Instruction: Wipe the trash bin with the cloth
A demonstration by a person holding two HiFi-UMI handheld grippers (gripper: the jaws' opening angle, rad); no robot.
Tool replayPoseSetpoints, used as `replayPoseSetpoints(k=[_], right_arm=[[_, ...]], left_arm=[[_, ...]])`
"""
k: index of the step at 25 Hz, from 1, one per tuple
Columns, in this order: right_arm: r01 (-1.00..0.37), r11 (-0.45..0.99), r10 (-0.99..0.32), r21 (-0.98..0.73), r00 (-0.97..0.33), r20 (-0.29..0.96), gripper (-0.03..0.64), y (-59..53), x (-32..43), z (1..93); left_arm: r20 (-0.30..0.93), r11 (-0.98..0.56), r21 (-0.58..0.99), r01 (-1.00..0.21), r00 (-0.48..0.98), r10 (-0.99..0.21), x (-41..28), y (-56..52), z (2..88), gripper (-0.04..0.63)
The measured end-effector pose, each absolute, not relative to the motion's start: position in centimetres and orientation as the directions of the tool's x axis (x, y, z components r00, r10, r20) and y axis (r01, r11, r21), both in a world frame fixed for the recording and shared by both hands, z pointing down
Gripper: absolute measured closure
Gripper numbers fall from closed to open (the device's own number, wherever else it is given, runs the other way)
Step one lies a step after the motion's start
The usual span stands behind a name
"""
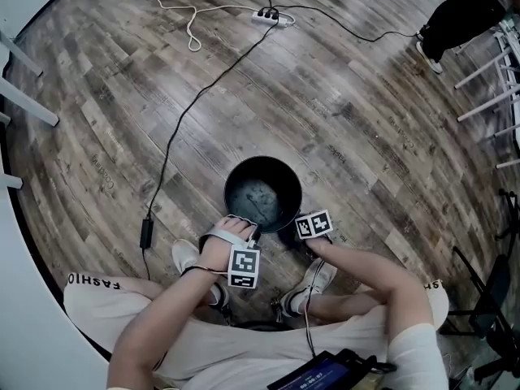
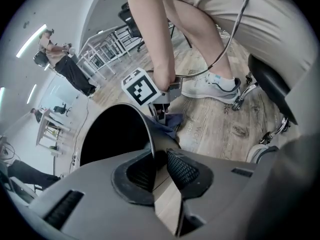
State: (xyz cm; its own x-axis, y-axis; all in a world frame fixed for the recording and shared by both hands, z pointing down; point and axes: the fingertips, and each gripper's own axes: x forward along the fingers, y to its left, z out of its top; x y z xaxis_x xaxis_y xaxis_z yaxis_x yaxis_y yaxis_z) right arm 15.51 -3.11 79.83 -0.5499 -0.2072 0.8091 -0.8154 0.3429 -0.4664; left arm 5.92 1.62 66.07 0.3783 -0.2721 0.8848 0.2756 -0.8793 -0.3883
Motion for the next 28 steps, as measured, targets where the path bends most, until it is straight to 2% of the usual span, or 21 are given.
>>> replayPoseSetpoints(k=[6, 11, 20, 25, 28], right_arm=[[-0.846, 0.253, -0.206, -0.469, -0.521, 0.828, 0.538, -2.7, 16.2, 86.4], [-0.863, 0.259, -0.206, -0.433, -0.487, 0.849, 0.538, -3.4, 16.1, 85.8], [-0.79, 0.349, -0.143, -0.504, -0.577, 0.804, 0.538, -1.1, 15.7, 72.7], [-0.767, 0.362, -0.185, -0.53, -0.617, 0.765, 0.538, 0.9, 15.5, 65.0], [-0.75, 0.369, -0.217, -0.549, -0.644, 0.733, 0.538, 1.2, 14.0, 61.4]], left_arm=[[0.887, -0.88, -0.384, 0.28, 0.376, -0.268, 6.0, 1.7, 66.1, 0.512], [0.886, -0.88, -0.391, 0.27, 0.368, -0.281, 5.9, 1.5, 66.2, 0.512], [0.881, -0.868, -0.413, 0.274, 0.361, -0.305, 5.4, 1.5, 66.3, 0.495], [0.894, -0.888, -0.391, 0.242, 0.33, -0.303, 4.2, 1.6, 66.6, 0.437], [0.893, -0.901, -0.381, 0.208, 0.337, -0.299, 3.4, 0.8, 66.7, 0.436]])
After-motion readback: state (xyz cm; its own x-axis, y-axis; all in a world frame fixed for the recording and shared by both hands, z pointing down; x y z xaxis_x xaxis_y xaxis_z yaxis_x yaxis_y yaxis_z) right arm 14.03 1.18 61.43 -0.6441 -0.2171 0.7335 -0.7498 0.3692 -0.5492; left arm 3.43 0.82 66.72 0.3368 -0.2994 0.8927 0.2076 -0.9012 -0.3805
